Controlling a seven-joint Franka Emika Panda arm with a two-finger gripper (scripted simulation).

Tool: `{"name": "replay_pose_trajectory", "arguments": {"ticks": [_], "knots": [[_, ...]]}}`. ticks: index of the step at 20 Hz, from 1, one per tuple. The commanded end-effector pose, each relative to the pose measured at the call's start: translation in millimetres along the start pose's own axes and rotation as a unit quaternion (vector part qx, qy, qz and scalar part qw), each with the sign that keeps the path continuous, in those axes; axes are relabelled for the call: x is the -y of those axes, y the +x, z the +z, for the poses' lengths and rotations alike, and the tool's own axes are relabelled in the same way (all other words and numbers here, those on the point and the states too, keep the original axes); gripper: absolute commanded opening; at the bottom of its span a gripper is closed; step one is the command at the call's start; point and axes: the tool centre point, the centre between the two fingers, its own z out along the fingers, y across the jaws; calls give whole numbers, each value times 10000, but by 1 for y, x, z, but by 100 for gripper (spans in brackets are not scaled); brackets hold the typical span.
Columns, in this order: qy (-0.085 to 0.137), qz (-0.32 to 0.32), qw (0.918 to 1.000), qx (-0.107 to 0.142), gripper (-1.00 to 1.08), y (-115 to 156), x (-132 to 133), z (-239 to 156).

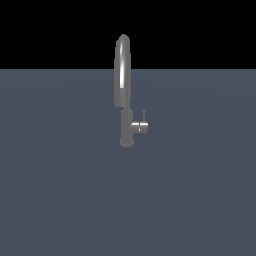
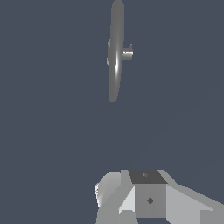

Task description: Turn on the faucet by rotating a designated handle.

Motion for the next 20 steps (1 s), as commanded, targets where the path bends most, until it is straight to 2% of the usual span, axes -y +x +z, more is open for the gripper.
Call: {"name": "replay_pose_trajectory", "arguments": {"ticks": [1, 11, 20], "knots": [[0, 0, 10000, 0, -100, 0, 0, 0], [158, 160, 9996, 157, -100, 14, 1, 2], [584, 592, 9949, 578, -100, 50, 1, 9]]}}
